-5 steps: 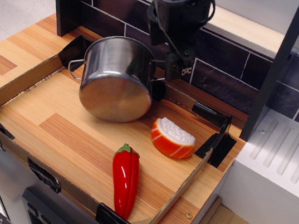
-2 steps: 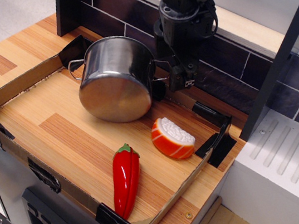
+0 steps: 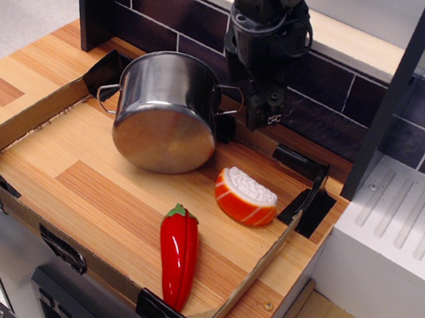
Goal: Upright metal pot
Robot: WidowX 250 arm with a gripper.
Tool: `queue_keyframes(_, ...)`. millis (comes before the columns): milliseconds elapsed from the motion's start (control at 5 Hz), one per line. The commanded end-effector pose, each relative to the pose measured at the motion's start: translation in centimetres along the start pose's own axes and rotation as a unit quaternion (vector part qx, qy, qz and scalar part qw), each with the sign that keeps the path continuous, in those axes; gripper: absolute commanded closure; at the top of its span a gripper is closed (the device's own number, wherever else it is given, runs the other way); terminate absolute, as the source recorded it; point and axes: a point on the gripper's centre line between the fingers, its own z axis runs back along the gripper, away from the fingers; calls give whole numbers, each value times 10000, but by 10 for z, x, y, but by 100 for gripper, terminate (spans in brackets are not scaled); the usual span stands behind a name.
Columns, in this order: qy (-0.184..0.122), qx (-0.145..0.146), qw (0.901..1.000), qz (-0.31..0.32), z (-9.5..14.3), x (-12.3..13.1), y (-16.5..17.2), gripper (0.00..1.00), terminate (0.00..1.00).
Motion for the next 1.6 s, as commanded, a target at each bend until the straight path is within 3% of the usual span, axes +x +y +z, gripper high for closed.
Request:
queue_keyframes(0, -58, 126, 9998, -130, -1, -5, -5, 0, 0)
queue_keyframes(200, 50, 208, 9997, -142, -5, -11, -6, 0, 0)
queue_keyframes(400, 5, 301, 9994, -173, -7, -13, -7, 100, 0)
queue_keyframes(800, -341, 1389, 9889, -408, -4, -17, 5, 100, 0)
queue_keyframes(1000, -612, 1996, 9755, -702, 12, -27, 13, 100, 0)
queue_keyframes(1200, -827, 2380, 9608, -1161, 27, -41, 20, 100, 0)
queue_keyframes(1400, -956, 2465, 9536, -1441, 33, -54, 30, 100, 0)
